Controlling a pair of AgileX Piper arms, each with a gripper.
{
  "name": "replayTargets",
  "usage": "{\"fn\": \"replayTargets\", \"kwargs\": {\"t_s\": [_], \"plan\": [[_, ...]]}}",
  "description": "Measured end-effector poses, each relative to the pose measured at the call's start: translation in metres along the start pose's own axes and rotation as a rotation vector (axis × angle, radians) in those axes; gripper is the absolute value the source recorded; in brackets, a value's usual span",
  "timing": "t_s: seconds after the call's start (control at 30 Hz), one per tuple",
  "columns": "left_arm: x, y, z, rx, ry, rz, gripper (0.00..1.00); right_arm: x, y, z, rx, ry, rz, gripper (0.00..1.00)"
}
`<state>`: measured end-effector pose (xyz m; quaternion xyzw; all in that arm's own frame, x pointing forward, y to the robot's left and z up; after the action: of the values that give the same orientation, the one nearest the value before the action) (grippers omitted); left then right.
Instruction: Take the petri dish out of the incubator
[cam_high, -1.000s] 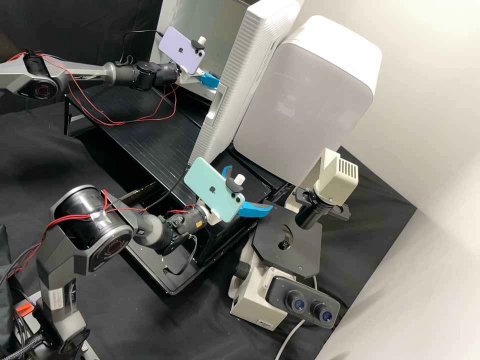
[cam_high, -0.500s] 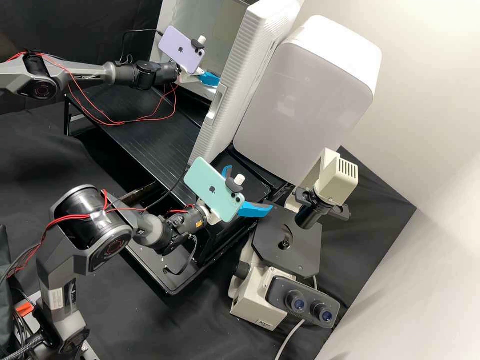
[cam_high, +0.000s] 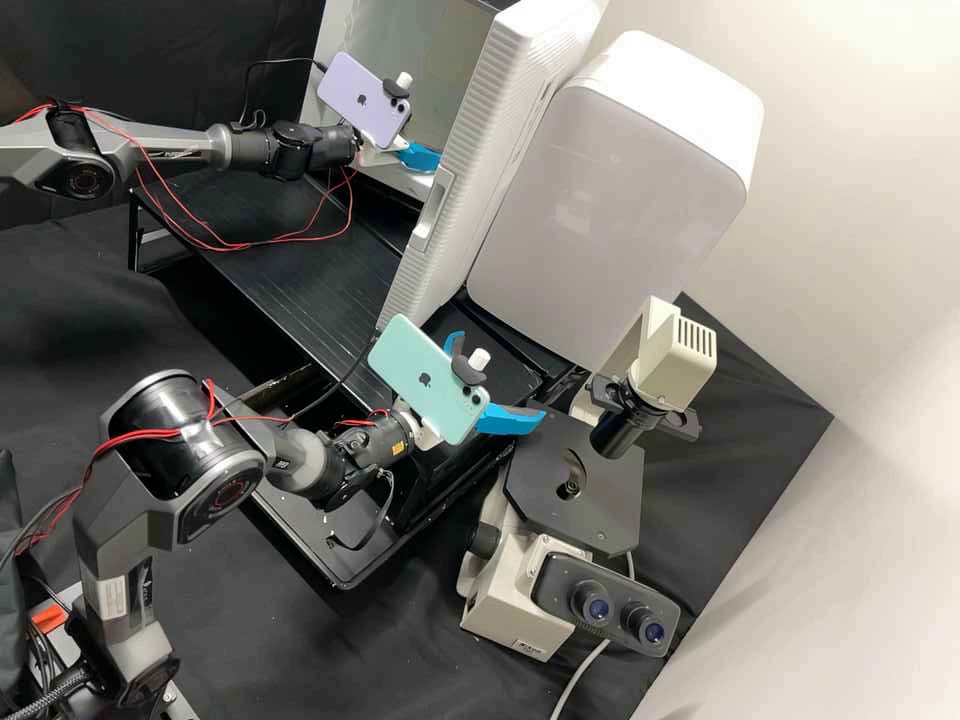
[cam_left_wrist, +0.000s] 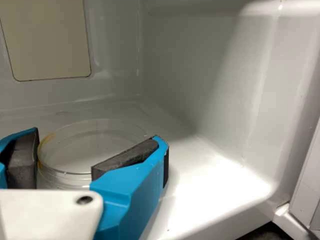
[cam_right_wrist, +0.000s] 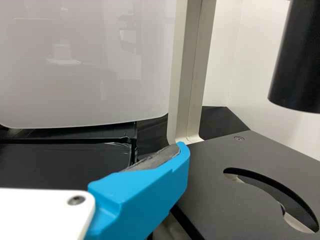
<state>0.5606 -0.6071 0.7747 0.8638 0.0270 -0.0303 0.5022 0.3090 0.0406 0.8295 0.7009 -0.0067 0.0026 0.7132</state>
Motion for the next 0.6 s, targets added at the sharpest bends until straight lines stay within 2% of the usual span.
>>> {"fn": "replayTargets", "kwargs": {"t_s": [0.3,0.6], "plan": [[-0.005,0.009,0.001,0.002,-0.003,0.01,0.0,0.0,0.0,0.0,0.0,0.0,0.0,1.0],[-0.016,0.034,0.006,-0.005,-0.014,0.05,0.0,0.0,0.0,0.0,0.0,0.0,0.0,1.0]]}}
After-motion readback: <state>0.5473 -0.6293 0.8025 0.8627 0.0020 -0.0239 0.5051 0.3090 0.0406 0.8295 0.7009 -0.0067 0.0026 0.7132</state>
